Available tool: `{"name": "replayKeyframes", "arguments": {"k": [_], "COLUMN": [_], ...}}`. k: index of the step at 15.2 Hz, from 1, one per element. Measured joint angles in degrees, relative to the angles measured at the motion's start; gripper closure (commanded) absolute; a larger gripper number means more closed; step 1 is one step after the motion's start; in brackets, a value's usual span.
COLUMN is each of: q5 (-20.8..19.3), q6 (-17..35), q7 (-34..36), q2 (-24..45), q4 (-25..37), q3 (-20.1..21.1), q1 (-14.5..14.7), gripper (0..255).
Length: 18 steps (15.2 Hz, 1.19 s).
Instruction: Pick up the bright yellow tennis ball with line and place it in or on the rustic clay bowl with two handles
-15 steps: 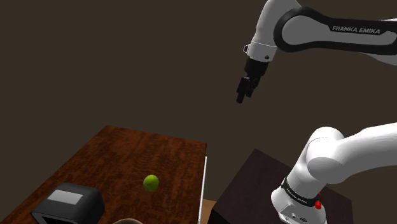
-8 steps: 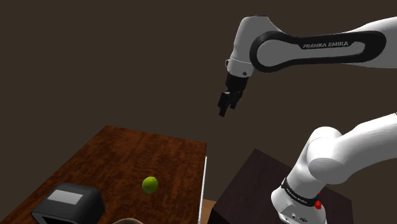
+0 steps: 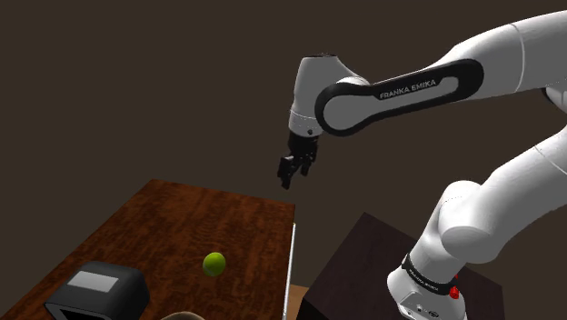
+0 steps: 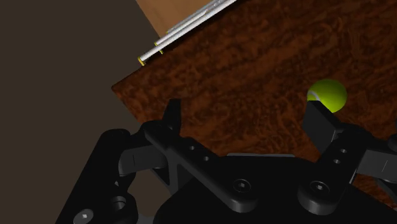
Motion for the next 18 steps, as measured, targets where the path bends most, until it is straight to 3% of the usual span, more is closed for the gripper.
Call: {"name": "replayKeyframes", "arguments": {"k": [6, 11, 18], "q5": [-2.52, -7.31, -15.04], "q6": [7.06, 11.56, 14.27], "q7": [6.5, 13.18, 21.7], "q2": [12.34, 24.04, 40.2], "q4": [4.2, 10.01, 20.85], "q3": [4.48, 7.02, 6.83], "q1": [0.52, 1.68, 5.78], "gripper": [0, 0, 0]}}
